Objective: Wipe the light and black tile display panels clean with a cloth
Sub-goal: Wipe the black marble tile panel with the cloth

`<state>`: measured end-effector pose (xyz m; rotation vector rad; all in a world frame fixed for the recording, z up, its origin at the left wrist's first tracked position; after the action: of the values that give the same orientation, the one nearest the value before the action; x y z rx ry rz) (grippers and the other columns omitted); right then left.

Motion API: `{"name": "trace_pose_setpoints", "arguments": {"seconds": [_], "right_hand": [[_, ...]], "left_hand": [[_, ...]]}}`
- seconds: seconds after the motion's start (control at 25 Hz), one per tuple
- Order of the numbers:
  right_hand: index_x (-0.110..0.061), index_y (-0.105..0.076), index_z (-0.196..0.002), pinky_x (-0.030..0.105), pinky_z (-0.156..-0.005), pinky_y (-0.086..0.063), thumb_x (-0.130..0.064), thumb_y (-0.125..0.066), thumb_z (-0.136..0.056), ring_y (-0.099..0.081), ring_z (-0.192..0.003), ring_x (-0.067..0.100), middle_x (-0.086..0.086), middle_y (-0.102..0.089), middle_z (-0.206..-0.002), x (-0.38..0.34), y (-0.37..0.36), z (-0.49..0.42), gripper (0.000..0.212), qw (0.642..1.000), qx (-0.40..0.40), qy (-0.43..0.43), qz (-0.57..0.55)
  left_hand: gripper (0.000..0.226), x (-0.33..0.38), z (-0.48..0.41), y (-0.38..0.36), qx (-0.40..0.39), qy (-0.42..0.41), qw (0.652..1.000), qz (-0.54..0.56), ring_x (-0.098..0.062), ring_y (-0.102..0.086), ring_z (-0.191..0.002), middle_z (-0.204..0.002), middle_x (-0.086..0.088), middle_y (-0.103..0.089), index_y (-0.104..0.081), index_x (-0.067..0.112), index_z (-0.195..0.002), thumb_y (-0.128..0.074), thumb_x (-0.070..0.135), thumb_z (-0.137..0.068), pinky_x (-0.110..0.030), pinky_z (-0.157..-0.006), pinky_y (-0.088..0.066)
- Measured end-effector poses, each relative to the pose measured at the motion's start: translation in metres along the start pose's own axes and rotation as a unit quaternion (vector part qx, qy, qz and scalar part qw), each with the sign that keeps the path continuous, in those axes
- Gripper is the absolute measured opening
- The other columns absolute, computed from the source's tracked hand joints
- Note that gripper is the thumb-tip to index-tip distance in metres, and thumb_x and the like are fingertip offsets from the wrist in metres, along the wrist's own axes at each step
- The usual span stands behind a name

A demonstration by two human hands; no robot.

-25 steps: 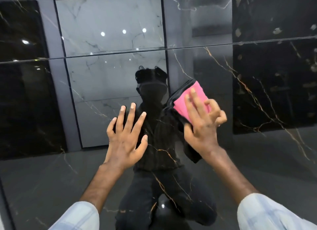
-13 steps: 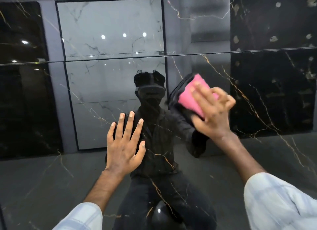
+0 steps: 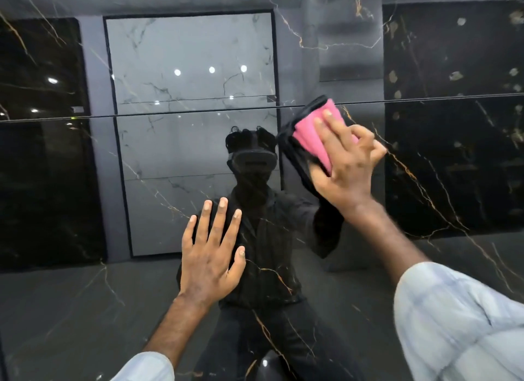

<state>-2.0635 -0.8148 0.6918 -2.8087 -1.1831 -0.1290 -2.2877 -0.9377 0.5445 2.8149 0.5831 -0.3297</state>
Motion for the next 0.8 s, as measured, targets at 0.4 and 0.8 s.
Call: {"name": "trace_pose_setpoints", "arguments": {"seconds": [0.4, 0.8], "right_hand": [[-0.028, -0.053, -0.149, 0.046, -0.088, -0.026, -0.036, -0.061, -0.074, -0.043, -0.118, 0.025, -0.011, -0.047, -0.156, -0.038, -0.013, -0.038, 0.076, 0.996, -0.001, 0.092, 0.012], [-0.029, -0.052, -0.149, 0.050, -0.090, -0.029, -0.041, -0.064, -0.078, -0.046, -0.120, 0.029, -0.011, -0.046, -0.157, 0.008, -0.006, -0.049, 0.073, 1.000, -0.004, 0.015, 0.009]], "left_hand": [[0.067, 0.001, 0.001, 0.003, 0.009, 0.007, 1.000, 0.004, -0.035, -0.020, -0.159, -0.171, -0.013, -0.024, -0.041, 0.015, -0.159, -0.047, 0.039, -0.097, -0.055, -0.126, -0.019], [0.063, 0.000, -0.002, 0.011, 0.025, 0.039, 0.998, 0.051, -0.031, -0.024, -0.158, -0.170, -0.009, -0.028, -0.052, 0.018, -0.153, -0.050, 0.039, -0.094, -0.052, -0.124, -0.018]]}}
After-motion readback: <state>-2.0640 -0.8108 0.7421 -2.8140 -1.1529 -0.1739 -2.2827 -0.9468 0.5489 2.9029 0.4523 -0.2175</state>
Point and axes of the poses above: each hand's wrist, its own z-axis away from the middle knuckle, its own y-axis out of the back of the hand, x = y × z, the point moved 6 cm from there along -z, towards the middle knuckle
